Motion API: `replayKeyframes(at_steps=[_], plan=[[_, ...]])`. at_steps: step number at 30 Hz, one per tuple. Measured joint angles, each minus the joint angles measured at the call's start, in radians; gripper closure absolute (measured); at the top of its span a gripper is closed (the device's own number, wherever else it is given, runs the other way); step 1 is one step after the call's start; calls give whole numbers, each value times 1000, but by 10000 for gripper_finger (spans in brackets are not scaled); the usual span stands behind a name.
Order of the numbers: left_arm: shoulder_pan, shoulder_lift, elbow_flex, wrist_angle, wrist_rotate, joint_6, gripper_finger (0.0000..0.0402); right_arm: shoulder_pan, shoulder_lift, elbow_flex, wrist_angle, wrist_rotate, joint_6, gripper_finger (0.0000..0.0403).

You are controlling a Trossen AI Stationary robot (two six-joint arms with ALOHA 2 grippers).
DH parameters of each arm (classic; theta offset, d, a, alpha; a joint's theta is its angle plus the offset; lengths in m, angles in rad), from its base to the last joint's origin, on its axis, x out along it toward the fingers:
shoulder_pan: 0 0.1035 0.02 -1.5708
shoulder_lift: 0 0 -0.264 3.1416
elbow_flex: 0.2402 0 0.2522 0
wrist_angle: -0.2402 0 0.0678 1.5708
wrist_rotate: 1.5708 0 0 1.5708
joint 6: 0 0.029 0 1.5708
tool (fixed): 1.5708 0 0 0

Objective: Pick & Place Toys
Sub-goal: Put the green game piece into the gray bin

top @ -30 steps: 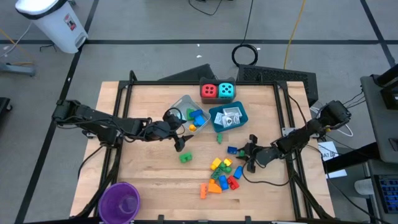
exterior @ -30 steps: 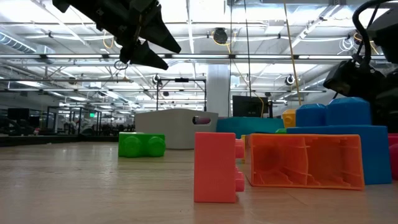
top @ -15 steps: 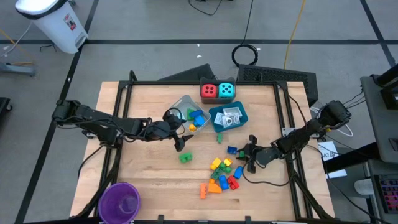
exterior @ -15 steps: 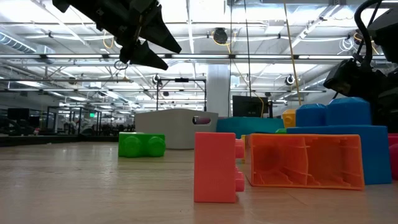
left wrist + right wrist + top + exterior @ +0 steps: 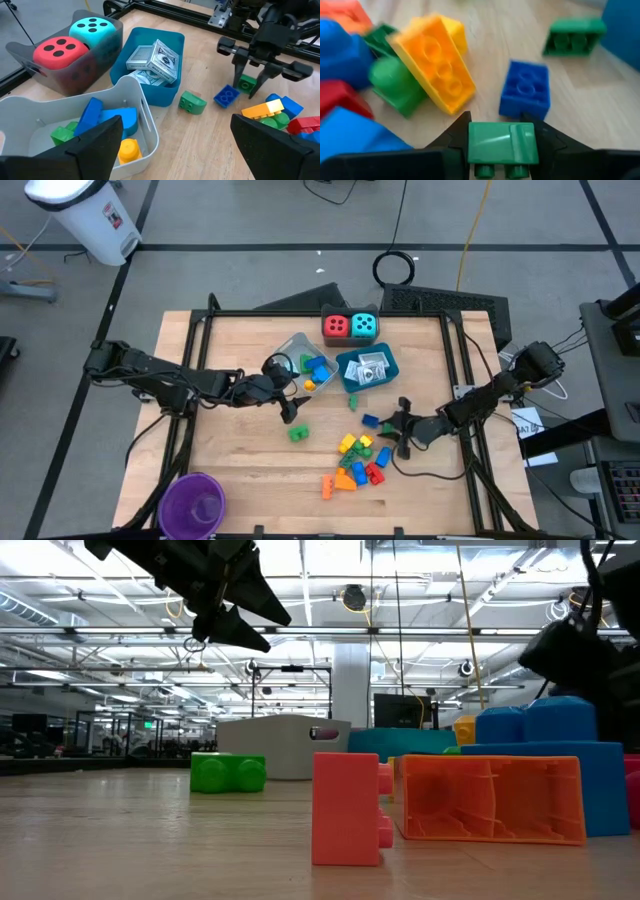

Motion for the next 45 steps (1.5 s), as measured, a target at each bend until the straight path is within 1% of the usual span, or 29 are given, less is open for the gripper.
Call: replayKeyframes(at_steps=[5,9,13,15,17,19,22,23,24,26,28,31,34,39,41,43,45], plan=[[0,0,0,0,0,-49,24,0,0,0,155,0,-102,301],[0,0,0,0,0,-89,17,0,0,0,300,2,-215,301],[7,25,0,24,-2,-111,17,0,0,0,443,3,-306,298],[13,46,0,50,-2,-110,20,0,-1,0,480,5,-323,299],[16,72,0,69,-1,-113,24,0,-1,0,476,21,-325,298],[16,102,0,83,-1,-108,27,0,-1,0,443,67,-297,286],[15,131,0,103,1,-88,30,0,-1,1,326,192,-198,248],[15,138,0,116,1,-82,29,-1,-1,1,273,216,-169,232],[15,142,0,125,1,-82,28,-2,-1,1,221,218,-144,218],[15,143,0,125,2,-79,24,-9,-1,0,134,181,-88,190],[16,143,0,132,1,-79,21,-20,-1,0,64,112,-34,166],[20,143,0,134,2,-77,19,-36,5,0,10,63,22,147],[29,143,0,141,4,-77,22,-52,24,0,11,60,42,146],[40,143,0,143,32,-79,33,-69,59,1,53,55,42,158],[40,143,0,143,38,-79,36,-71,61,13,39,39,42,160],[40,143,0,143,48,-79,36,-72,52,48,-47,-36,29,160],[40,143,0,142,62,-78,36,-70,16,108,-219,-118,11,159]])
